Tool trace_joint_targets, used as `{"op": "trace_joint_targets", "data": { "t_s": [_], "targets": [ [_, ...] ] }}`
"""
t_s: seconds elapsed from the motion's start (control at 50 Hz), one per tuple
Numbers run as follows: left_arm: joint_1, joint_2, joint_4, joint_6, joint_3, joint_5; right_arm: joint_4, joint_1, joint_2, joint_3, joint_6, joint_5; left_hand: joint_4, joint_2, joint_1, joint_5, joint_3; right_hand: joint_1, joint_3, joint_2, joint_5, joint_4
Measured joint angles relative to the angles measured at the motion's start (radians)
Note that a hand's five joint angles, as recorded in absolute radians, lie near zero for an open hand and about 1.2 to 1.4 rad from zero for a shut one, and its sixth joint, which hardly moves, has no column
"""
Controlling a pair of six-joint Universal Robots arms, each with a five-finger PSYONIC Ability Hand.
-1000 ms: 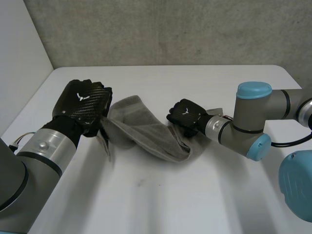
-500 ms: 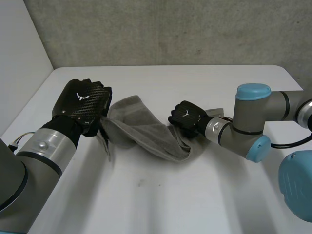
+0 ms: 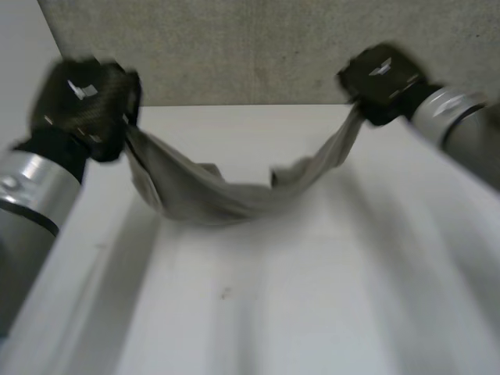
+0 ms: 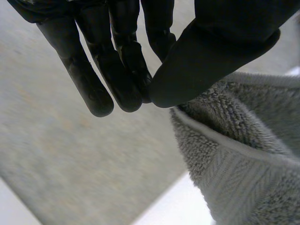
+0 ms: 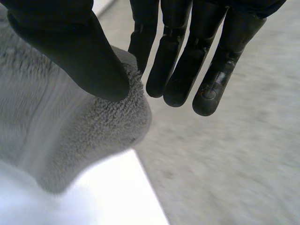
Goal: Fold the towel.
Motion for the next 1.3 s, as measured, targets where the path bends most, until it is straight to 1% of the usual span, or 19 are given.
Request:
{"op": "trace_joint_targets", "data": {
  "t_s": [0.04, 0.12, 0.2, 0.26, 0.4, 0.54, 0.56, 0.66, 0.7, 0.76, 0.8, 0.84, 0.88, 0.9, 0.98, 1.06, 1.12, 1.18, 1.3],
  "targets": [
    [0.032, 0.035, -0.003, -0.003, 0.040, 0.000, 0.057, -0.065, -0.124, 0.025, 0.047, 0.009, 0.000, 0.000, 0.000, 0.000, 0.000, 0.000, 0.000, 0.000, 0.000, 0.000],
    [0.061, 0.064, -0.012, -0.007, 0.085, 0.000, 0.117, -0.110, -0.206, 0.036, 0.067, 0.013, 0.000, 0.000, 0.000, 0.000, 0.000, 0.000, 0.000, 0.000, 0.000, 0.000],
    [0.080, 0.073, -0.071, -0.008, 0.136, 0.003, 0.320, -0.201, -0.369, 0.056, 0.070, 0.002, 0.000, 0.000, 0.000, 0.000, 0.000, 0.000, 0.005, 0.000, 0.003, 0.000],
    [0.084, 0.059, -0.138, -0.007, 0.153, 0.013, 0.399, -0.219, -0.404, 0.078, 0.037, -0.003, 0.000, 0.000, 0.000, 0.000, 0.000, 0.000, 0.005, 0.000, 0.004, 0.000],
    [0.096, -0.080, -0.309, 0.001, 0.167, 0.065, 0.482, -0.199, -0.365, 0.158, -0.134, 0.026, 0.000, 0.000, 0.000, 0.000, 0.000, 0.000, 0.005, 0.000, 0.006, 0.000],
    [0.093, -0.288, -0.392, 0.023, 0.218, 0.098, 0.472, -0.092, -0.179, 0.145, -0.239, 0.139, 0.000, 0.000, 0.000, 0.000, 0.000, 0.000, 0.005, 0.000, 0.006, 0.000],
    [0.091, -0.353, -0.391, 0.041, 0.264, 0.098, 0.447, -0.053, -0.111, 0.099, -0.244, 0.188, 0.000, 0.000, 0.000, 0.000, 0.000, 0.000, 0.005, 0.000, 0.006, 0.000],
    [0.087, -0.489, -0.361, 0.087, 0.459, 0.091, 0.317, 0.008, 0.026, -0.067, -0.231, 0.278, 0.000, 0.000, 0.000, 0.000, 0.000, 0.000, 0.005, 0.000, 0.007, 0.000],
    [0.085, -0.548, -0.330, 0.103, 0.605, 0.086, 0.199, 0.024, 0.083, -0.181, -0.212, 0.311, 0.000, 0.000, 0.000, 0.000, 0.000, 0.000, 0.005, 0.000, 0.007, 0.000],
    [0.084, -0.586, -0.274, 0.109, 0.766, 0.076, 0.052, 0.031, 0.112, -0.272, -0.184, 0.328, 0.000, 0.000, 0.001, 0.000, 0.001, 0.000, 0.005, 0.001, 0.007, 0.001],
    [0.085, -0.605, -0.196, 0.104, 0.904, 0.059, -0.144, 0.032, 0.118, -0.335, -0.144, 0.337, 0.000, 0.001, 0.001, 0.000, 0.001, 0.000, 0.005, 0.001, 0.007, 0.002],
    [0.084, -0.606, -0.155, 0.098, 0.952, 0.050, -0.205, 0.032, 0.114, -0.345, -0.132, 0.338, 0.000, 0.001, 0.001, 0.000, 0.001, 0.000, 0.005, 0.001, 0.007, 0.002],
    [0.085, -0.597, -0.049, 0.072, 1.036, 0.023, -0.424, 0.032, 0.080, -0.341, -0.087, 0.338, 0.000, 0.001, 0.001, 0.000, 0.001, 0.000, 0.005, 0.001, 0.007, 0.004],
    [0.085, -0.591, -0.025, 0.063, 1.046, 0.017, -0.455, 0.032, 0.072, -0.332, -0.080, 0.337, 0.000, 0.001, 0.001, 0.000, 0.001, 0.000, 0.005, 0.001, 0.007, 0.004],
    [0.092, -0.538, 0.048, 0.005, 0.991, -0.001, -0.585, 0.029, -0.003, -0.210, -0.025, 0.306, 0.000, 0.001, 0.001, 0.000, 0.001, 0.000, 0.005, 0.001, 0.009, 0.004],
    [0.099, -0.478, 0.049, -0.032, 0.808, 0.002, -0.598, 0.025, -0.053, -0.071, 0.022, 0.255, 0.000, 0.001, 0.001, 0.000, 0.001, 0.000, 0.005, 0.001, 0.011, 0.004],
    [0.102, -0.454, 0.044, -0.040, 0.710, 0.009, -0.586, 0.022, -0.070, 0.007, 0.042, 0.223, 0.000, 0.001, 0.001, 0.000, 0.001, 0.000, 0.005, 0.001, 0.012, 0.004],
    [0.104, -0.424, 0.034, -0.043, 0.518, 0.036, -0.546, 0.010, -0.083, 0.133, 0.063, 0.177, 0.000, 0.001, 0.001, 0.000, 0.001, 0.000, 0.005, 0.001, 0.012, 0.004],
    [0.105, -0.421, 0.031, -0.016, 0.230, 0.096, -0.385, -0.020, -0.072, 0.302, 0.058, 0.138, 0.000, 0.001, 0.001, 0.000, 0.001, 0.000, 0.005, 0.001, 0.012, 0.004]
  ]
}}
